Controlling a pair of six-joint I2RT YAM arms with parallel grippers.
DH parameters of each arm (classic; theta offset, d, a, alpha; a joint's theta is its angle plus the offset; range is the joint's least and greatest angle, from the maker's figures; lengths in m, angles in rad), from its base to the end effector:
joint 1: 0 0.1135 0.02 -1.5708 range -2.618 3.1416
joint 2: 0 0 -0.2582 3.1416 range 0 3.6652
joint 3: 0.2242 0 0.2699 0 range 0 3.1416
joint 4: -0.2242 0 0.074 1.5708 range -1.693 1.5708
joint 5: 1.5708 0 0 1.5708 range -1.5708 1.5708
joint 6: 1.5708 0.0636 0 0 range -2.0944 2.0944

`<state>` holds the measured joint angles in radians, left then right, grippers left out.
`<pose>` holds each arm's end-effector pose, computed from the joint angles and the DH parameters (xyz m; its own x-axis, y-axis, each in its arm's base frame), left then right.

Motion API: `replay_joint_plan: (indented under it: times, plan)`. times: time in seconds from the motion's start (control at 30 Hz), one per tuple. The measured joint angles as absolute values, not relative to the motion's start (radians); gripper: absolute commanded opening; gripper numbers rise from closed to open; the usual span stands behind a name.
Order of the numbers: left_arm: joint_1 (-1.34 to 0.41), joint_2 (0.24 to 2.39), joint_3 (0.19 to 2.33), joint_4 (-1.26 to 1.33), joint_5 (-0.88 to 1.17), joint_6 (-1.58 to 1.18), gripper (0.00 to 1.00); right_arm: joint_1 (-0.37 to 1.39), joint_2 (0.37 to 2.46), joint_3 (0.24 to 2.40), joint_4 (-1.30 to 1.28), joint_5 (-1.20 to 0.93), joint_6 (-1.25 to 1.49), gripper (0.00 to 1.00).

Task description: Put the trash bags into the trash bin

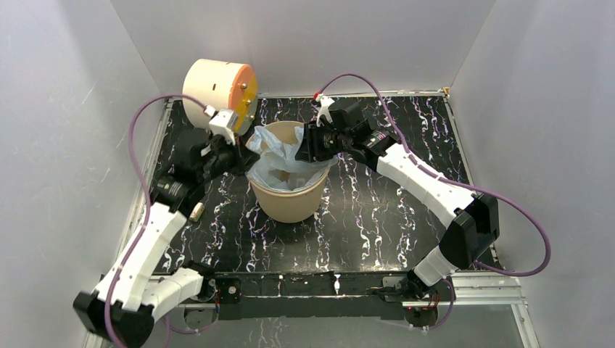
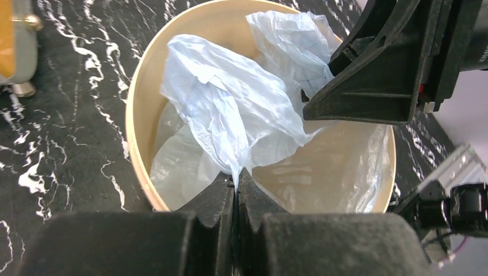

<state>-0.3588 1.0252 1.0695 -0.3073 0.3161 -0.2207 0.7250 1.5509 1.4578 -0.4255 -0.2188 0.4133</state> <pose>0.2515 -0.1155 0.3709 -0.3721 -0.0827 -0.9245 0.5466 0.7855 -0.2902 0.2907 0.2760 0.3395 -0.6564 -0.0578 -0.7522 -0.5730 0.6867 0.4474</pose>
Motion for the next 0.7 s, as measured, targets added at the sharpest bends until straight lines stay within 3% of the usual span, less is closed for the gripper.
replay_joint_plan:
  times: [0.07,0.2,0.33,0.5,0.7]
  plan:
    - [-0.357,0.934,1.004,-0.281,0.274,-0.249,0.11,0.718,1.551,1.457,-0.414,-0.248,0.430,0.47]
    - [-0.356,0.818,0.954,-0.281,0.235,-0.277,0.58,0.710,1.553,1.457,-0.390,-0.319,0.442,0.45]
    - [-0.356,0.820,0.994,-0.336,0.229,-0.253,0.81,0.708,1.572,1.473,-0.390,-0.376,0.435,0.44]
    - [-0.355,0.955,1.196,-0.481,0.217,-0.171,0.89,0.708,1.596,1.505,-0.397,-0.408,0.411,0.44]
    - [-0.348,1.160,1.489,-0.593,0.282,-0.073,0.89,0.708,1.596,1.510,-0.402,-0.428,0.392,0.44]
